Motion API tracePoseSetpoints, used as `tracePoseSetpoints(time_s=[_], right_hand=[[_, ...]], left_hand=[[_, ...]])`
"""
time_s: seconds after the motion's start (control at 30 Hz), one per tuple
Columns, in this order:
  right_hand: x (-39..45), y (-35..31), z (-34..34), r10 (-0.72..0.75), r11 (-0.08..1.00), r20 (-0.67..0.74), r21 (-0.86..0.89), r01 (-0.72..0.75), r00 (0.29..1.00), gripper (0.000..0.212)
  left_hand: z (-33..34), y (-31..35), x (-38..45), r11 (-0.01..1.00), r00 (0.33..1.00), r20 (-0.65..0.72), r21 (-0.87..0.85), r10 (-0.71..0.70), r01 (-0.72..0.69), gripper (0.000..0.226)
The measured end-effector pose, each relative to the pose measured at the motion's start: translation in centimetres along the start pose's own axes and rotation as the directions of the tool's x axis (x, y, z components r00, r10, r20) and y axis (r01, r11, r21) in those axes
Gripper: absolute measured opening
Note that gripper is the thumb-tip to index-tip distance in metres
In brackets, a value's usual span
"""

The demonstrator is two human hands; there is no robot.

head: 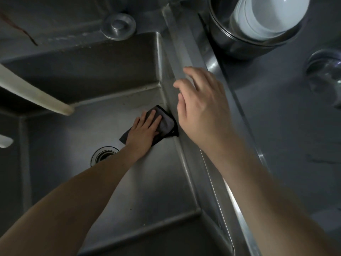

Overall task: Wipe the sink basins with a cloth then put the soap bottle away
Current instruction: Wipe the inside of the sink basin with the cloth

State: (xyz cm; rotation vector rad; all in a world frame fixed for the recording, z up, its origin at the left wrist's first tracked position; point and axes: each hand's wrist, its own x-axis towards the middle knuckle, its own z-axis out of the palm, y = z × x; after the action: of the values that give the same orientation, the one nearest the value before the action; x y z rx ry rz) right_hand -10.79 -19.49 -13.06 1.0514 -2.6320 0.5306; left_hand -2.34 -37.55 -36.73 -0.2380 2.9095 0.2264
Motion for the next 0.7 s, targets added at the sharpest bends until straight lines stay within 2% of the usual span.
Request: tracePoseSetpoints(time_s=[0.17, 0.27, 0.43, 0.6, 0.7], right_hand=[[0.9, 0.6, 1.2, -0.003, 1.0, 0.061, -0.023, 0.005, 0.998, 0.028], [1.0, 0.4, 1.4, -0.026, 0.997, 0.11, -0.075, 0.034, 0.994, 0.032], [1.0, 0.0, 1.4, 0.031, 0.996, 0.119, -0.083, -0.021, 0.992, 0.031], [1.1, 0.0, 1.6, 0.072, 0.996, 0.124, -0.065, -0.064, 0.99, 0.028], [1.2, 0.0, 1.6, 0.09, 0.996, 0.126, -0.037, -0.086, 0.988, 0.027]], left_hand=[[-0.9, -1.6, 1.8, 0.997, 0.998, -0.01, 0.035, -0.069, 0.069, 0.06], [-1.7, -2.6, 3.0, 0.987, 0.986, -0.017, 0.0, -0.163, 0.163, 0.057], [-2.5, -4.6, 3.8, 0.954, 0.95, -0.085, -0.026, -0.301, 0.299, 0.057], [-2.7, -6.3, 3.6, 0.86, 0.843, -0.169, -0.077, -0.511, 0.505, 0.057], [-1.9, -6.5, 3.4, 0.742, 0.717, -0.195, -0.223, -0.669, 0.632, 0.055]])
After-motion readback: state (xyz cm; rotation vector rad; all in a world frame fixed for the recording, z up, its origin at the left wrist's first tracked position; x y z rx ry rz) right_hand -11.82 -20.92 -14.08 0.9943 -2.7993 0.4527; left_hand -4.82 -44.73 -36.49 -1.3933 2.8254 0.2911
